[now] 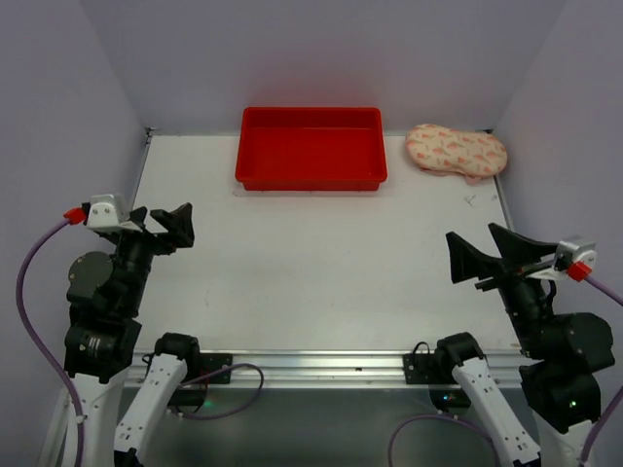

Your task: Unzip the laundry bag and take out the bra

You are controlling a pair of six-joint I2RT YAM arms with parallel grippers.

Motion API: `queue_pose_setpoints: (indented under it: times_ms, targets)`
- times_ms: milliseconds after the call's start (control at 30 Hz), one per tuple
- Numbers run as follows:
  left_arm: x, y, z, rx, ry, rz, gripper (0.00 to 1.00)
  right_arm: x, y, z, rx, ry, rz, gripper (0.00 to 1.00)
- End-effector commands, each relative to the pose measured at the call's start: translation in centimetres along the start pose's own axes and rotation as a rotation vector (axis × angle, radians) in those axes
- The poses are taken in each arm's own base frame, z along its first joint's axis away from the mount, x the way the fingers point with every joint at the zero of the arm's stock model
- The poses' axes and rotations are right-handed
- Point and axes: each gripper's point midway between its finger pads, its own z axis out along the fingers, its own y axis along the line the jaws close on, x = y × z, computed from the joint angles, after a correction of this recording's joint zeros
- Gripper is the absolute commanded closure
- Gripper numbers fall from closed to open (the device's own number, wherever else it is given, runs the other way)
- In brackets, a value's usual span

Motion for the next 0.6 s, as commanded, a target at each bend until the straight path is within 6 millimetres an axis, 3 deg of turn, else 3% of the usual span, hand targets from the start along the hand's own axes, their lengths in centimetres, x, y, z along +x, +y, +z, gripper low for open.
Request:
queue_pose_setpoints:
  times_ms: [0, 200, 233, 367, 400, 433, 533, 567]
  targets:
    - [1.8, -1.3, 1.9, 0.062, 0.053, -0.024, 0.00, 2.2, -0.1, 2.6, 0.028, 0.077, 0.131, 0.01]
    - [6.5, -1.3, 4.7, 0.073, 0.175, -0.041, 0.00, 7.4, -1.3, 8.9, 0.145, 0.269, 0.297, 0.01]
    - [8.0, -1.5, 5.2, 0.089, 0.219, -0.042, 0.00, 7.9, -1.3, 9.7, 0.153, 0.290, 0.313, 0.01]
    - [10.8, -1.9, 6.1, 0.124, 0.286, -0.054, 0.00, 10.4, -0.9, 14.3, 0.133, 0.367, 0.354, 0.01]
    - [11.1, -1.8, 6.3, 0.120, 0.288, -0.053, 0.00, 10.2, -0.9, 15.3, 0.136, 0.364, 0.360, 0.01]
    - [11.5, -1.6, 6.4, 0.108, 0.295, -0.054, 0.00, 11.9, -1.7, 16.9, 0.177, 0.398, 0.365, 0.01]
    - [13.4, -0.2, 6.7, 0.044, 0.288, -0.080, 0.00, 11.8, -3.9, 20.3, 0.237, 0.316, 0.419, 0.01]
    - [13.1, 0.2, 6.9, 0.019, 0.257, -0.083, 0.00, 13.3, -6.1, 21.3, 0.294, 0.320, 0.442, 0.01]
